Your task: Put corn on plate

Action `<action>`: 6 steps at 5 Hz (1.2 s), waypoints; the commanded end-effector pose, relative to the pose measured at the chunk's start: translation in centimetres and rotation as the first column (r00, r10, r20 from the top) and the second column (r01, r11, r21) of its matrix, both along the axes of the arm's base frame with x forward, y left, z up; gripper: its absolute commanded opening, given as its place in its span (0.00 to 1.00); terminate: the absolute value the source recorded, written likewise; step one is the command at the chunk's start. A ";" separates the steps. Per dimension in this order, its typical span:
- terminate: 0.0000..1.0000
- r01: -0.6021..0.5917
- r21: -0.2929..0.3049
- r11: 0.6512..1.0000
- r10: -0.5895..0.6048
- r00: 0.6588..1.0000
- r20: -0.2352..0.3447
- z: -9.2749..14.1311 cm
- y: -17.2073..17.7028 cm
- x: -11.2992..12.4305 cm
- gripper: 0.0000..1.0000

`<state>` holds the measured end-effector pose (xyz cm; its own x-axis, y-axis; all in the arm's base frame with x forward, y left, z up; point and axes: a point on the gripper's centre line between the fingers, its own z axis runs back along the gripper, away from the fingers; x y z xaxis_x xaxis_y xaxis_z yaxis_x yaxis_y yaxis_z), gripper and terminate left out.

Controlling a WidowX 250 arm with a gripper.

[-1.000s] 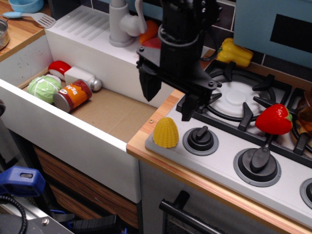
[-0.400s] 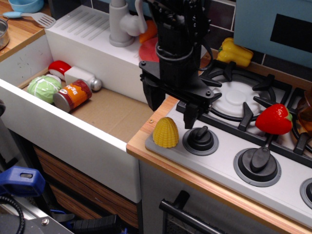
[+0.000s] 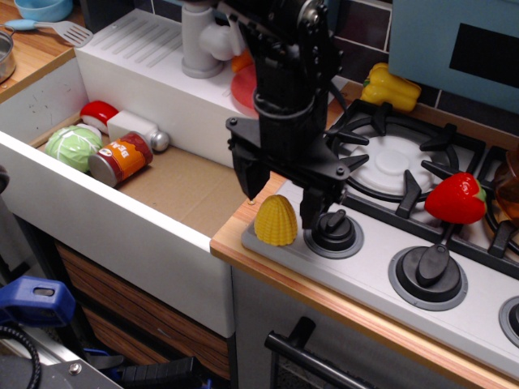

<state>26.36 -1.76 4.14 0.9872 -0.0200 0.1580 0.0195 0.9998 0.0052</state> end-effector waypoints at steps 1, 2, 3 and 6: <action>0.00 0.004 -0.008 1.000 -0.004 0.999 0.052 0.7 -0.1 0.0 1.00; 0.00 0.004 -0.018 1.000 -0.003 0.997 0.079 -0.8 0.2 0.0 1.00; 0.00 -0.013 -0.022 1.000 0.015 0.996 0.086 -1.1 0.1 -0.2 0.00; 0.00 0.052 0.112 0.992 -0.061 0.995 0.084 3.6 3.6 3.8 0.00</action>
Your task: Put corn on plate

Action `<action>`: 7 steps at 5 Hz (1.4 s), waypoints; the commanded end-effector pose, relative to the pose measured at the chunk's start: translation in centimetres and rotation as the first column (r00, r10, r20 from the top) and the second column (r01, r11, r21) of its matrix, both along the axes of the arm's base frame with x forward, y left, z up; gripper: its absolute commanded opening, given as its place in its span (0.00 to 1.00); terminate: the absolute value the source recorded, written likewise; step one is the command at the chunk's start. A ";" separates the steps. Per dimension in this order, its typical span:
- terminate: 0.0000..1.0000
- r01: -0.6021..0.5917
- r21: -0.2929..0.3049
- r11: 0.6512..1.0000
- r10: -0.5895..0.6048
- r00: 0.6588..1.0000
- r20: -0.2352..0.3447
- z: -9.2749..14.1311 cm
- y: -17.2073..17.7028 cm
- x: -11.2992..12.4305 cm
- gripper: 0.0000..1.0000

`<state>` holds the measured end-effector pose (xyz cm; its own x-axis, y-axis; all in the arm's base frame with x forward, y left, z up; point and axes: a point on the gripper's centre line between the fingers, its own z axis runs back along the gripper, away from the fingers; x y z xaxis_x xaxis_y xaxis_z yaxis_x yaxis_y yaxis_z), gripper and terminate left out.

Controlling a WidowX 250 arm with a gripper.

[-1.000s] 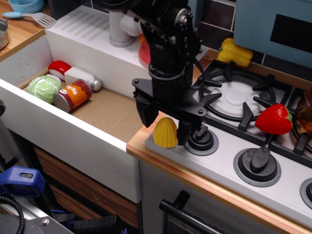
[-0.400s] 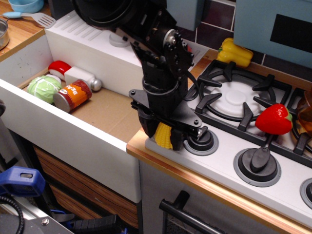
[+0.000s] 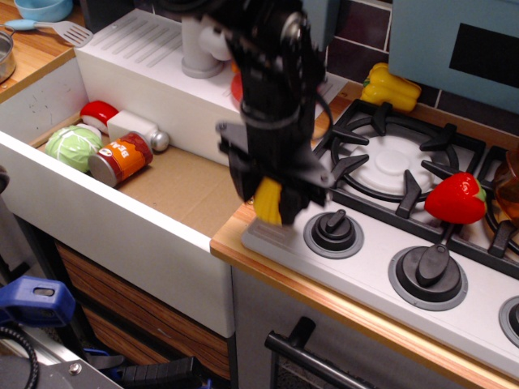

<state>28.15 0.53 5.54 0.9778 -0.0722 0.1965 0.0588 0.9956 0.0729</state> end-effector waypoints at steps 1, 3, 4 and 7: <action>0.00 0.014 0.110 0.994 -0.023 0.996 0.088 3.4 3.4 5.6 0.00; 0.00 0.028 0.146 0.989 -0.050 0.987 0.153 3.3 7.2 11.9 0.00; 0.00 0.054 0.169 0.984 -0.088 0.975 0.203 1.9 8.5 13.2 0.00; 1.00 0.168 0.136 0.976 -0.191 0.964 0.187 -0.1 10.1 15.4 1.00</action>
